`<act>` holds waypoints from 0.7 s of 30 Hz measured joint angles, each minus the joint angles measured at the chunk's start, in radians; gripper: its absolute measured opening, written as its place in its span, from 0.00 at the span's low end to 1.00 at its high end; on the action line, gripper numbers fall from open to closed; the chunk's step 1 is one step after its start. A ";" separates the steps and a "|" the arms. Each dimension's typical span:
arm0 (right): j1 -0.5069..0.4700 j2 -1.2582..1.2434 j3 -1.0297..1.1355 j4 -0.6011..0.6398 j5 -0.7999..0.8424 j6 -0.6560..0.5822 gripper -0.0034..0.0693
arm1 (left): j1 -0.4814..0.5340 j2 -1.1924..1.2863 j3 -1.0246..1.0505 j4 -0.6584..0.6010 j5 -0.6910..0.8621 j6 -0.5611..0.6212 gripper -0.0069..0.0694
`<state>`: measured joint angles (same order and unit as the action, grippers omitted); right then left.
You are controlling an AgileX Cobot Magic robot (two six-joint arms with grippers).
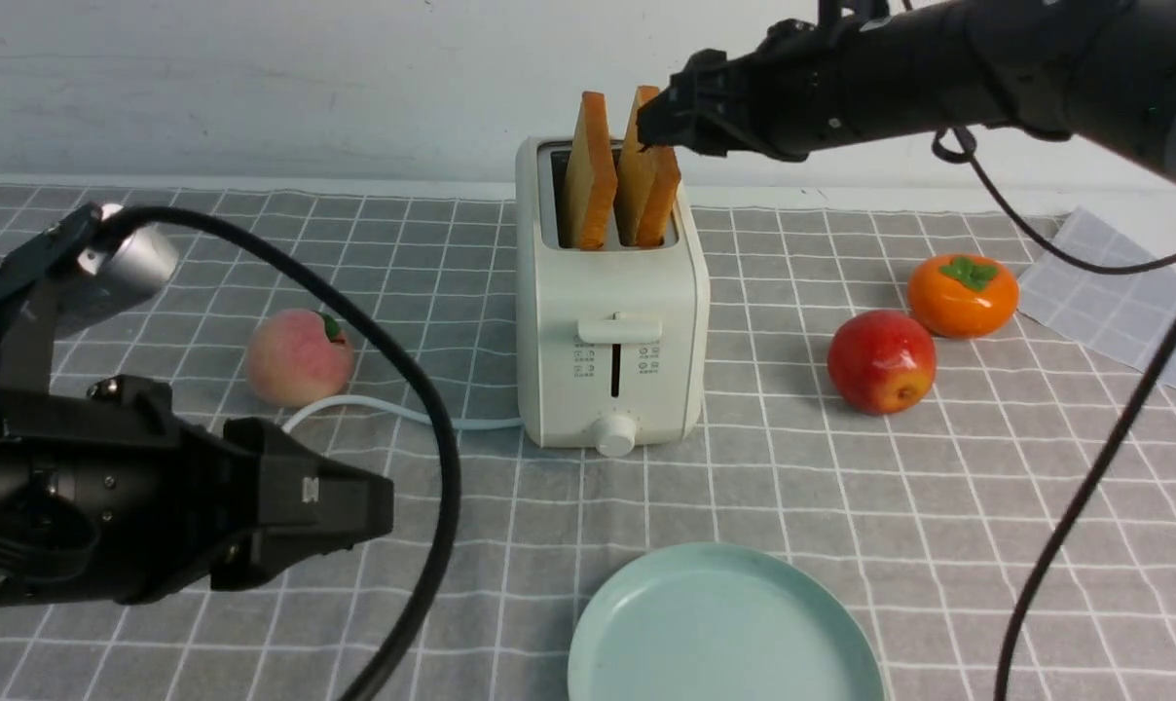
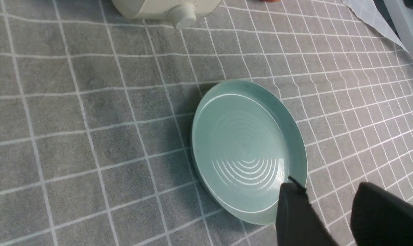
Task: Take toasted bread from bread machine on grey coffee table place on plate.
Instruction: 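Grasp the toast slice in the toaster and pull it up out of the slot with the right gripper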
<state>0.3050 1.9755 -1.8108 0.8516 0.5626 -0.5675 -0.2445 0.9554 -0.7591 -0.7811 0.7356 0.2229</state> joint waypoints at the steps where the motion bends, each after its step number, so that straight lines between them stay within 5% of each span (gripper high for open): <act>1: 0.000 0.018 -0.009 0.000 -0.010 -0.001 0.67 | 0.000 0.000 0.000 0.000 0.005 0.000 0.40; 10: 0.000 0.092 -0.014 0.003 -0.049 -0.002 0.60 | 0.000 0.000 0.000 -0.001 0.034 0.000 0.40; 15: -0.001 0.089 -0.014 0.029 -0.049 -0.003 0.44 | 0.000 0.000 0.000 -0.002 0.038 0.000 0.40; 19: -0.016 0.051 -0.014 0.054 -0.049 -0.003 0.22 | 0.000 0.000 0.000 -0.002 0.039 0.000 0.40; 21: -0.030 0.024 -0.014 0.058 -0.048 -0.003 0.22 | 0.000 0.000 0.000 -0.002 0.039 0.000 0.40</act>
<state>0.2752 1.9996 -1.8251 0.9096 0.5148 -0.5706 -0.2445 0.9554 -0.7591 -0.7831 0.7749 0.2229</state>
